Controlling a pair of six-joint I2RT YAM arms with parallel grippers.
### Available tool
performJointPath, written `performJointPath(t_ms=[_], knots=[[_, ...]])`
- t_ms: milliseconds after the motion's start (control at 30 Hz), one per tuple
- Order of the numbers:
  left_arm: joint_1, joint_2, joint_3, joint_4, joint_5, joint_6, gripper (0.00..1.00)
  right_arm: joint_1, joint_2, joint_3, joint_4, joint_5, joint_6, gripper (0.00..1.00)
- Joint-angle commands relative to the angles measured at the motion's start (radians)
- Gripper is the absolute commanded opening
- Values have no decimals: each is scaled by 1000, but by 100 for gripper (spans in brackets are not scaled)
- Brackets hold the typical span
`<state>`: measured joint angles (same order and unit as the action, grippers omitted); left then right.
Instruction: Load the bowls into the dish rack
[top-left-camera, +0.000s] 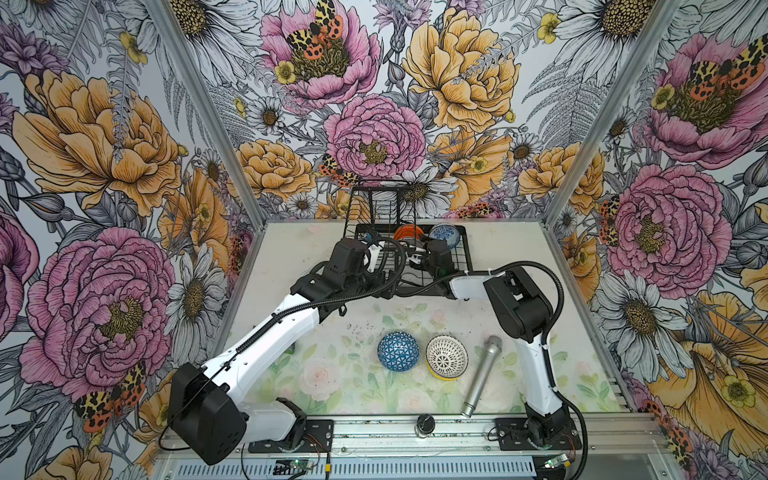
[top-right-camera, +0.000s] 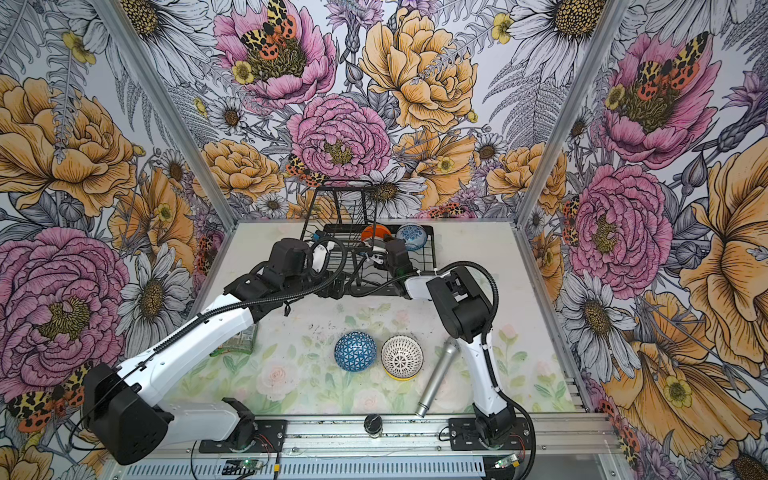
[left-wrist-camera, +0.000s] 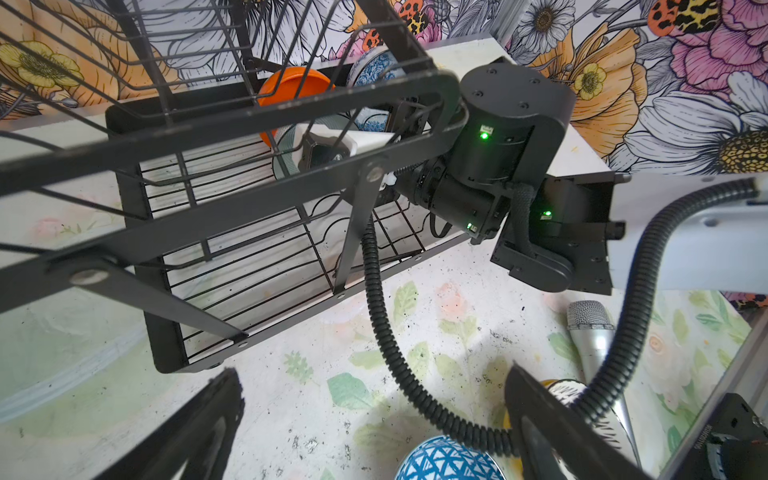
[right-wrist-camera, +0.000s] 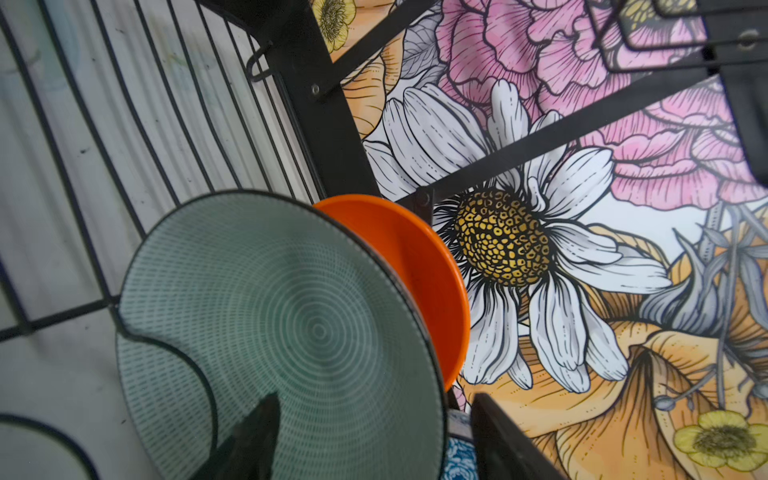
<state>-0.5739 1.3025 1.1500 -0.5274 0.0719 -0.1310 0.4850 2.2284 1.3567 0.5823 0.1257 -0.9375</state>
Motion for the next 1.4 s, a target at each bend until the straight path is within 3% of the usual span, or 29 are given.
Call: performJointPath(t_ms=[0,200,800,1133,1367], knots=[[-8,-34,-17,21,-10,-10,99,4,-64,-14,0,6,8,91],[-8,-47,-25,20,-14,-8,99,1,-101,-41,2,15,-2,99],[-1,-50,-37,20,-15,-5,99,-23,-254,-206,8,66,-14,99],[9,-51,-51,20,-24,-9,99,-26,-361,-251,-70,95,128,100],[15,-54,-64,17,-13,-18,99,-22,-482,-305,-225,113,280,99]])
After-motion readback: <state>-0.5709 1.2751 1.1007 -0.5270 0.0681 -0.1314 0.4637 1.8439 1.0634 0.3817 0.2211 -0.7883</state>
